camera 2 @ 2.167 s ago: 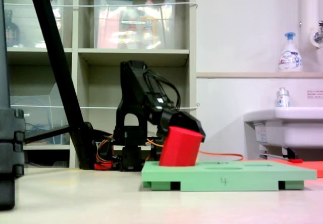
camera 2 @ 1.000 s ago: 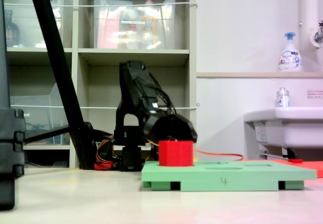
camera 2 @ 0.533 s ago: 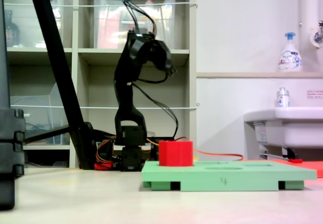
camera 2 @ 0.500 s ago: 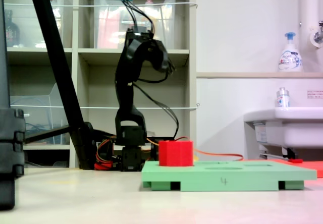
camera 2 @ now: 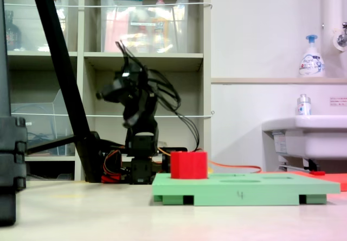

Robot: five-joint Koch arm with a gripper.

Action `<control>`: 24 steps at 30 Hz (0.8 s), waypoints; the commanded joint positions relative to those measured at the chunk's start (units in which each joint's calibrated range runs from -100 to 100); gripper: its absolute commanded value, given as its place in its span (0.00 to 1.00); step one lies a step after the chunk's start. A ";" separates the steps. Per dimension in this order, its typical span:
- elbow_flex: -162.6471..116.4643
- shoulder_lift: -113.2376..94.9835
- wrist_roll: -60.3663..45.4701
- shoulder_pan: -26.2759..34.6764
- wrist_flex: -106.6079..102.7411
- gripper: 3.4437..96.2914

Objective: Put the octagonal pillar block into the corresponding hole

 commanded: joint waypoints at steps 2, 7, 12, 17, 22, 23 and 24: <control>-21.10 -0.55 -8.89 -0.34 47.86 0.49; -41.64 -0.55 -12.60 3.17 61.63 0.47; -53.60 -0.55 -15.82 3.86 59.23 0.47; -53.60 -0.55 -15.34 4.35 41.99 0.47; -53.60 -0.55 -15.38 4.35 34.67 0.50; -53.60 -0.55 -15.34 4.35 34.67 0.51; -53.60 -0.55 -15.34 4.35 34.67 0.51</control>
